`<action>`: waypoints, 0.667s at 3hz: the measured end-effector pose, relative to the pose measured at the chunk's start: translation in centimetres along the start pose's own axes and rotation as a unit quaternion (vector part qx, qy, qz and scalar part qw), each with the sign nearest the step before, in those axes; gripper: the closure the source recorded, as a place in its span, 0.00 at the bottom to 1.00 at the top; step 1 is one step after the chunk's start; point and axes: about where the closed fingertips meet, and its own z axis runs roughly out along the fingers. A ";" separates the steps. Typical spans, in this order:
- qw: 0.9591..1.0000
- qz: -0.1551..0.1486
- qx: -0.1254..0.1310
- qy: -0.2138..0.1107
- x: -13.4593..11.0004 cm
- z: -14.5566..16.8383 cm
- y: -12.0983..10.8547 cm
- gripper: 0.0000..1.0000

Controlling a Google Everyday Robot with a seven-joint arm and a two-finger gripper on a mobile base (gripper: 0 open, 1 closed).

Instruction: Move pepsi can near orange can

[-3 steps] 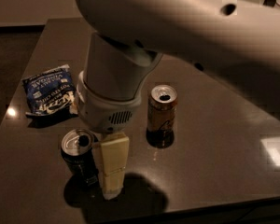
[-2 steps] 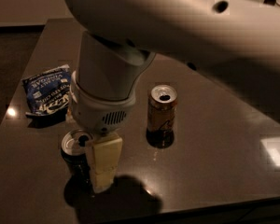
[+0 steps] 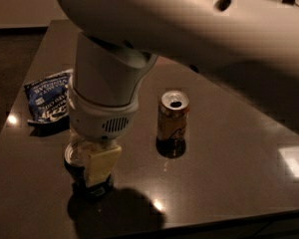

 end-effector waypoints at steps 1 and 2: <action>1.000 0.011 0.017 0.004 0.9 -1.4 -1.2 0.87; 0.999 0.033 0.039 0.006 2.8 -3.4 -2.9 1.00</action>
Offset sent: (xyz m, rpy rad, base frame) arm 0.0831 -0.0413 0.0327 0.0290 -0.0506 -0.1710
